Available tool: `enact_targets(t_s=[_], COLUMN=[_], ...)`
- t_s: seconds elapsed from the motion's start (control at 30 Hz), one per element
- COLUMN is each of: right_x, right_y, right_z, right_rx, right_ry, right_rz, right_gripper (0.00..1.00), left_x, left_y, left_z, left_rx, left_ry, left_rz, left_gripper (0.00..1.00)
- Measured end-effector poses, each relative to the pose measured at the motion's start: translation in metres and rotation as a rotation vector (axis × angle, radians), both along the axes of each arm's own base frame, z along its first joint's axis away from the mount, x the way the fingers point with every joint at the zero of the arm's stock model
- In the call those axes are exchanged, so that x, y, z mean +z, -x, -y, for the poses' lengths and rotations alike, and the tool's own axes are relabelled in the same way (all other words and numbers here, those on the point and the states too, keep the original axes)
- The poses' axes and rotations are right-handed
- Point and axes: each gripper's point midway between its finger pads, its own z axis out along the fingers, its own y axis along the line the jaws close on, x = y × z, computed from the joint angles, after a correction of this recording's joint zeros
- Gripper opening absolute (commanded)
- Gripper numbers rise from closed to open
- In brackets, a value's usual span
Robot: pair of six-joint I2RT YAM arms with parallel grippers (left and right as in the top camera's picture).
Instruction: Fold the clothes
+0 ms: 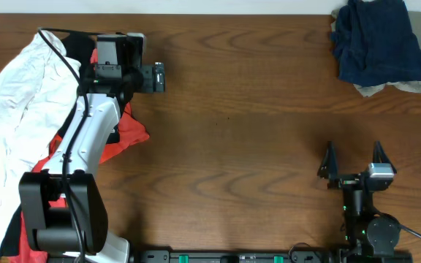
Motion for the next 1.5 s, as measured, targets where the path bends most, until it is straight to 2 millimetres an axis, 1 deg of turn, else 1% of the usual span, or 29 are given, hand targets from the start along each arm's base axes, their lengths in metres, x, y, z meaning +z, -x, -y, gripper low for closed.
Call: enact_targets(t_s=[0.07, 0.2, 0.23, 0.4, 1.17, 1.27, 1.5], right_x=[-0.009, -0.043, -0.049, -0.048, -0.048, -0.048, -0.048], right_y=[-0.001, -0.001, -0.001, -0.001, -0.001, -0.001, -0.001], right_z=[-0.001, -0.002, -0.002, -0.005, -0.005, -0.005, -0.005], right_rx=[0.003, 0.007, 0.007, 0.020, 0.019, 0.019, 0.019], right_ry=[-0.001, -0.001, -0.002, 0.000, 0.000, 0.000, 0.000], right_rz=[-0.035, -0.175, -0.198, -0.197, -0.197, -0.197, -0.197], right_gripper=[0.99, 0.99, 0.99, 0.99, 0.99, 0.99, 0.99], left_x=[0.000, 0.000, 0.000, 0.000, 0.000, 0.000, 0.000], left_y=[0.000, 0.000, 0.000, 0.000, 0.000, 0.000, -0.001], left_z=[0.000, 0.000, 0.000, 0.000, 0.000, -0.002, -0.016], left_rx=[0.000, 0.000, 0.000, 0.000, 0.000, 0.008, 0.046], left_ry=[0.000, 0.000, 0.000, 0.000, 0.000, -0.011, -0.036], left_rz=[0.000, 0.000, 0.000, 0.000, 0.000, 0.001, 0.002], left_gripper=[0.98, 0.98, 0.98, 0.98, 0.98, 0.98, 0.98])
